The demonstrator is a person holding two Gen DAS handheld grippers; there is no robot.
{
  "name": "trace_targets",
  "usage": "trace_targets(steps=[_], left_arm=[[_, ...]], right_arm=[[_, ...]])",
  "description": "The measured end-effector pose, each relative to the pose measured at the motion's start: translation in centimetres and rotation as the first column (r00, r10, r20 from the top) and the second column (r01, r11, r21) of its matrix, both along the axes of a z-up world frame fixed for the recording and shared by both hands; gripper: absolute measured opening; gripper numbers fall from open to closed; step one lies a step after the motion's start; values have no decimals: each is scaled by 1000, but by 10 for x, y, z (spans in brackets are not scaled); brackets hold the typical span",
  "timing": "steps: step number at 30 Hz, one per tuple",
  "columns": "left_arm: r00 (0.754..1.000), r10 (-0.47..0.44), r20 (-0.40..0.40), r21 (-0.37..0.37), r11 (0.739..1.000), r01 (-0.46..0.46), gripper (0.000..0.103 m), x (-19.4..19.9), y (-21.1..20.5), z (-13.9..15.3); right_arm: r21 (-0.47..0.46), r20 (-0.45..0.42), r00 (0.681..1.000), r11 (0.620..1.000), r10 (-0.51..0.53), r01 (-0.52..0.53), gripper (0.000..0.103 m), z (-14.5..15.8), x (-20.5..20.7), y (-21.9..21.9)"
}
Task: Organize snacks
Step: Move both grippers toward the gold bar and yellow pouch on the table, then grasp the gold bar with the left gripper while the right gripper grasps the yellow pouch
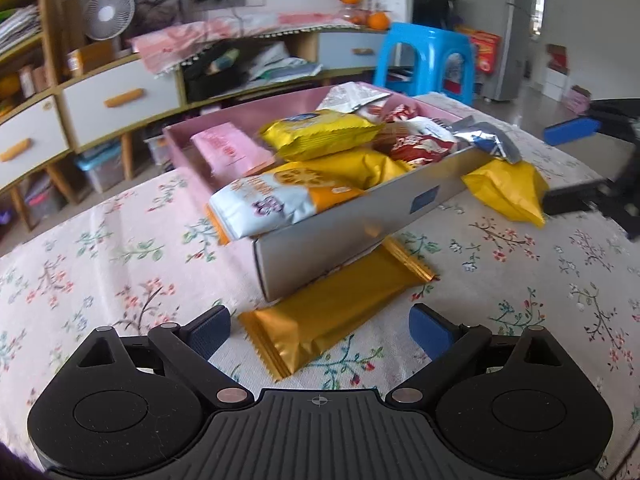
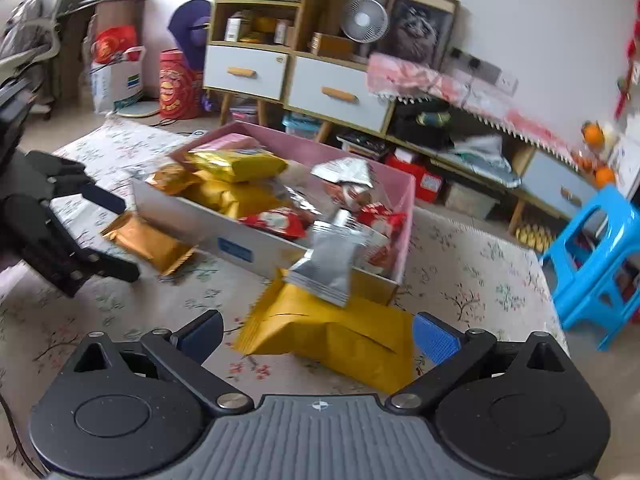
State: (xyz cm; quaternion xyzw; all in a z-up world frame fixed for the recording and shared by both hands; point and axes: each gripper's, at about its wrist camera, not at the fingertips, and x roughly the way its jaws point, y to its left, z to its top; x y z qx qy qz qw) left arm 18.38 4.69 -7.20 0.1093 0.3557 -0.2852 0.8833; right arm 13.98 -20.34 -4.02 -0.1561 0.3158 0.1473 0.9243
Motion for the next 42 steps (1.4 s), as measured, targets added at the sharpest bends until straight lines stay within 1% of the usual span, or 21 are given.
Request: trace_targets(steps=[5, 9, 12, 15, 18, 20, 21, 23, 25, 28, 30, 32, 35, 38, 39, 41, 42], left_arm=[[998, -57, -17, -7, 998, 57, 96, 1, -3, 0], [993, -109, -56, -7, 994, 108, 95, -1, -6, 3], [981, -172, -95, -4, 985, 172, 95, -9, -9, 7], [963, -232, -137, -12, 972, 233, 95, -17, -13, 11], [943, -269, -198, -48, 963, 264, 95, -19, -15, 14], [939, -261, -223, -72, 965, 251, 95, -16, -15, 16], [945, -244, -220, -72, 970, 233, 95, -15, -15, 16], [958, -203, -201, -55, 979, 195, 95, -12, -16, 15], [970, -165, -181, -38, 986, 161, 95, -10, -18, 14], [983, -115, -142, -26, 993, 112, 95, -8, -23, 12], [988, -87, -130, -17, 996, 86, 89, -8, -27, 10], [991, -71, -115, 4, 997, 72, 86, -9, -32, 7], [995, -63, -81, 42, 997, 67, 77, -14, -39, 8], [996, -46, -72, 40, 998, 49, 62, -15, -39, 10], [997, -36, -70, 41, 998, 39, 58, -15, -39, 11], [997, -23, -70, 36, 999, 25, 55, -15, -39, 11], [997, -20, -71, 34, 999, 22, 55, -14, -39, 11]], right_arm=[[98, -50, 998, 994, -36, 40, 94, -3, 18, -18], [135, -90, 995, 989, -42, 54, 94, -9, 30, -23], [147, -119, 992, 988, -33, 51, 94, -16, 35, -22], [162, -136, 991, 986, -10, 32, 94, -18, 36, -20], [193, -163, 985, 981, 58, -26, 94, -14, 33, -19], [212, -207, 971, 974, 118, -74, 94, -11, 31, -18], [215, -234, 960, 971, 152, -101, 94, -10, 29, -17], [199, -243, 954, 972, 176, -128, 94, -8, 26, -16], [163, -233, 958, 978, 170, -134, 94, -7, 24, -16], [123, -202, 971, 987, 127, -103, 94, -8, 27, -19], [105, -184, 977, 990, 109, -90, 94, -10, 31, -18], [93, -169, 979, 991, 112, -97, 94, -10, 34, -16], [113, -171, 976, 987, 133, -114, 93, -10, 36, -13], [126, -158, 977, 984, 146, -127, 91, -5, 34, -11], [132, -151, 977, 983, 149, -129, 89, -3, 33, -11], [153, -137, 980, 980, 147, -126, 83, 4, 33, -12], [171, -131, 981, 978, 143, -120, 77, 7, 34, -13]])
